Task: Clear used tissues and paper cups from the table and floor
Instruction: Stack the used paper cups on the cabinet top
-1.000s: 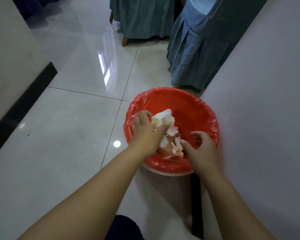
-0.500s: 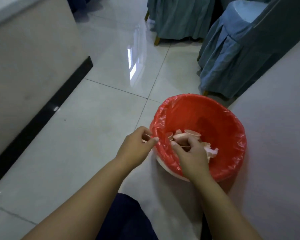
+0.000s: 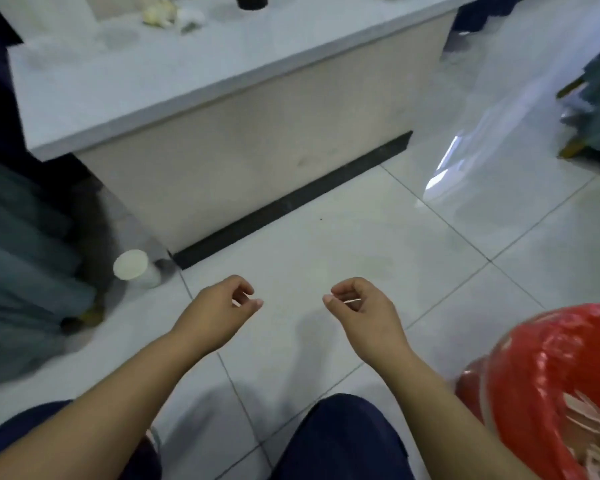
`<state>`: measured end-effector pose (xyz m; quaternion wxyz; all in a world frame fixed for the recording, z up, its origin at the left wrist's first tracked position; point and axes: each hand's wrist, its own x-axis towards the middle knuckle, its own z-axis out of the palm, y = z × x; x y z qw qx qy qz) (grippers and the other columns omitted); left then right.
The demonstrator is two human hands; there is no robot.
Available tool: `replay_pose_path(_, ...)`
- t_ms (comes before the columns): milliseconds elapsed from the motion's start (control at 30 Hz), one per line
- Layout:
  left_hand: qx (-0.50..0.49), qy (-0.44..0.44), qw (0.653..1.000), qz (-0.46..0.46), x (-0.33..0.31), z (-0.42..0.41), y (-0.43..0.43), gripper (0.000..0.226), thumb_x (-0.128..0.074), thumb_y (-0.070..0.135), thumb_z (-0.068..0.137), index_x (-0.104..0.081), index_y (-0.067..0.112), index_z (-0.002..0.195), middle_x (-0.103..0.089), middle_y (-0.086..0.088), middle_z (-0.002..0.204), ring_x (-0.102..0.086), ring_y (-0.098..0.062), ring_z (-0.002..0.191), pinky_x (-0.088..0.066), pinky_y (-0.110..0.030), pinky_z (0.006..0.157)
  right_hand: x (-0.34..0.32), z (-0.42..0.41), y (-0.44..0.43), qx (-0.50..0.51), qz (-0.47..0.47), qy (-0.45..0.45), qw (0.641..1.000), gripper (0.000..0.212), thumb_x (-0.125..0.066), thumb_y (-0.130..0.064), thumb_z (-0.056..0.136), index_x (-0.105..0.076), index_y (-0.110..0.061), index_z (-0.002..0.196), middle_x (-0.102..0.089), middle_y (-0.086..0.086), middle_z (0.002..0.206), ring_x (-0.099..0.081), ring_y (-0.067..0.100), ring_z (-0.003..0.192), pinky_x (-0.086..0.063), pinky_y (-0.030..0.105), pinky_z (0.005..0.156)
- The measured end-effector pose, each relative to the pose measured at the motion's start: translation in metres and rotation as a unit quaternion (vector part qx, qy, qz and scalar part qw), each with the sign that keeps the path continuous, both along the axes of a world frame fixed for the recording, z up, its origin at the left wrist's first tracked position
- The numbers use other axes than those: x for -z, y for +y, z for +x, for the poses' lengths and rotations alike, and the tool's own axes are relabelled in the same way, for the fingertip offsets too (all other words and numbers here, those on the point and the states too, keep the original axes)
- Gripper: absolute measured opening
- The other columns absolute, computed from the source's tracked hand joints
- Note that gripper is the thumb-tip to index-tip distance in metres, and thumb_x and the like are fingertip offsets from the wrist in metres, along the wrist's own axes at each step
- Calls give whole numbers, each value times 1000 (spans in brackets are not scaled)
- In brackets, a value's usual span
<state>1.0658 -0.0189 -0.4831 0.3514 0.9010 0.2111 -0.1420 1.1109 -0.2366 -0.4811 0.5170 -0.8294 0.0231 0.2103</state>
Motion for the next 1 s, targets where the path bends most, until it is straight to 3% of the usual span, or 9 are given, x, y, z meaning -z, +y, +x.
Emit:
replay_pose_path(367,-95,9,995,20,104,-21,211,15,-64,40,84,-59,25,86,-64,6,91,-60,-14,84,-53,-35,79,82,10,197,-88,-45,-15,995,16,-64,-36,87,-62,-24,96,-63,-12,92,-59,3,81,-41,15,60)
replay_pose_path(467,-101,15,993,50,143,-18,255,21,-64,37,84,-59,23,99,-62,2,108,-59,-17,92,-50,-33,84,106,10,232,-88,-68,-21,994,15,-64,-36,87,-61,-24,95,-62,-13,89,-59,3,80,-40,16,59)
replay_pose_path(533,-103,16,991,88,168,-12,279,34,-62,34,86,-55,20,116,-50,-2,127,-54,-24,105,-47,-36,91,119,10,248,-85,-87,-20,992,13,-63,-37,87,-61,-25,94,-62,-14,88,-58,2,79,-40,15,59)
replay_pose_path(633,-98,13,984,147,199,-2,308,53,-58,31,89,-39,19,138,-30,-5,146,-39,-34,123,-40,-42,103,135,8,264,-84,-115,-22,990,13,-61,-37,88,-60,-26,95,-62,-14,89,-58,1,79,-39,14,58)
replay_pose_path(733,-83,38,981,172,221,6,327,58,-51,31,93,-26,23,146,-18,-5,154,-29,-38,128,-32,-41,106,144,3,273,-90,-134,-11,987,15,-61,-36,88,-61,-25,98,-63,-13,90,-58,1,81,-40,14,59)
replay_pose_path(833,-36,48,981,187,244,7,340,50,-46,29,96,-34,19,143,-27,-9,151,-34,-34,131,-27,-38,108,155,-5,283,-102,-154,4,983,15,-62,-36,88,-63,-25,98,-64,-13,88,-59,2,80,-41,14,59)
replay_pose_path(933,-27,33,985,167,260,7,345,32,-48,25,96,-56,12,124,-52,-13,132,-51,-35,115,-41,-37,98,161,-9,289,-106,-162,9,981,14,-63,-35,87,-63,-25,96,-64,-12,88,-59,2,79,-41,16,59)
replay_pose_path(1000,-24,30,985,167,261,7,342,26,-47,23,96,-62,10,114,-59,-14,120,-55,-33,106,-46,-36,92,163,-10,290,-105,-164,8,981,14,-63,-35,87,-62,-25,96,-64,-12,89,-59,2,80,-42,15,60)
